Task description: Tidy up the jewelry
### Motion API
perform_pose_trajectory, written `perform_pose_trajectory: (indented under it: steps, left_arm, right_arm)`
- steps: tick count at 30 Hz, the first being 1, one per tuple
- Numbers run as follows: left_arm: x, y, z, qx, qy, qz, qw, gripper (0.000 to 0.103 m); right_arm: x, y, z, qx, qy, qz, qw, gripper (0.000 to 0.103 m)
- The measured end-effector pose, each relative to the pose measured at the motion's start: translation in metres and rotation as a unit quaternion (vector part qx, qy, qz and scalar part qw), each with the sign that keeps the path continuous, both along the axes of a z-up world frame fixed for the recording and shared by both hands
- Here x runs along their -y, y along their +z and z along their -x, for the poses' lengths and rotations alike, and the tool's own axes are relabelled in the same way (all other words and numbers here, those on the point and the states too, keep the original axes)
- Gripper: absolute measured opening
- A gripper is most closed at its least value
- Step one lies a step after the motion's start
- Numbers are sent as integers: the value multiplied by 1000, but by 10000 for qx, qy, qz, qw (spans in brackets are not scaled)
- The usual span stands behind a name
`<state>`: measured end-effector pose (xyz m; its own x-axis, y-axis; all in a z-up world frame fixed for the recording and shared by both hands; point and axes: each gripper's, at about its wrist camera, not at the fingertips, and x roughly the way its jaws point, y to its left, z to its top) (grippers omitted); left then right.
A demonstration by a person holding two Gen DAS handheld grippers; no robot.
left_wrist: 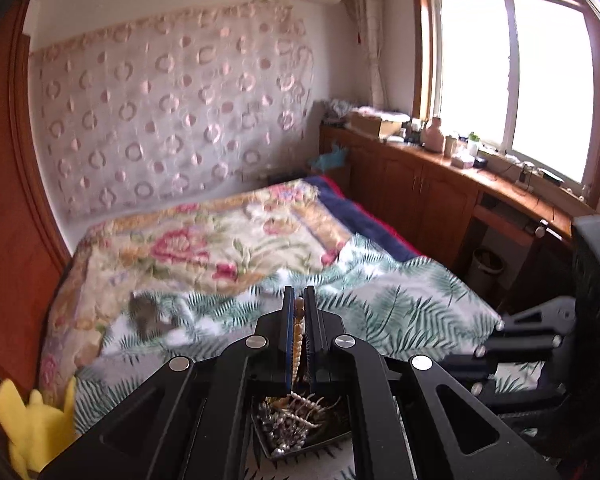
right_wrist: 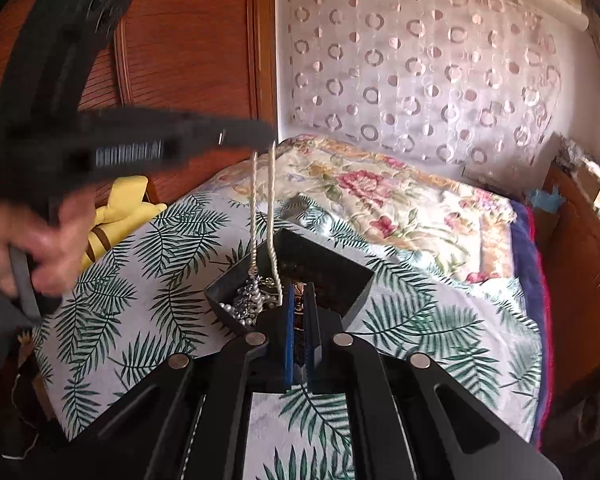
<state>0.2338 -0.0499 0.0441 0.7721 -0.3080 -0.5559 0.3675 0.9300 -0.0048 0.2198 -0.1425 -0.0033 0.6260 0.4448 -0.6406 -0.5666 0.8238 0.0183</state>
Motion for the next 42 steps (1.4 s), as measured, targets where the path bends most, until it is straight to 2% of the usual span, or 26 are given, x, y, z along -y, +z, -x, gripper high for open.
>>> perform_pose_trajectory:
  steps: [7,12,14,16,20,21,22,23,25,28,31,34,36,42]
  left_arm:
    - [-22,-57,-18,-537,234,204,9981,4]
    - [-32,-81,-11,-660,311,198,9971,5]
    - [-34,-86,-8,-691,338,196,9968,11]
    - [-37,-89,-3,-679,397,177,9967,30]
    - [-43,-93,12,-577,549,118,9968,50]
    - [-44,-92,16,-533,599,101,9967,61]
    - [-46,-91,20,-471,638,112,9968,67]
    - [-48,-90,24,-421,664,139,9968,69]
    - [-51,-88,30,-380,707,155,9967,79]
    - [-50,-84,42,-250,777,98,9966,89]
    - [-49,-79,57,-83,822,55,9966,95]
    - [-48,-72,71,54,872,80,9961,96]
    - [-46,-68,82,115,941,77,9955,96]
    - [-45,-54,118,335,1122,130,9930,96]
  right_arm:
    - [-9,-36,-42,-501,-200,-145,9984,5]
    - [-17,-53,-65,-641,-362,-55,9973,6]
    - [-19,-58,-71,-679,-409,-16,9969,6]
    - [-20,-59,-74,-692,-446,-26,9966,6]
    - [-18,-56,-75,-668,-481,-67,9966,7]
    - [-17,-55,-74,-653,-482,-89,9967,13]
    - [-17,-53,-72,-638,-471,-116,9968,21]
    - [-18,-51,-70,-605,-448,-121,9971,25]
    - [-18,-47,-67,-535,-438,-128,9975,31]
    - [-17,-40,-60,-446,-471,-133,9978,35]
    - [-13,-32,-46,-295,-546,-197,9979,46]
    - [-8,-24,-26,-103,-668,-306,9972,59]
    - [-4,-18,-10,29,-714,-386,9967,63]
    - [12,-7,50,495,-1077,-604,9911,92]
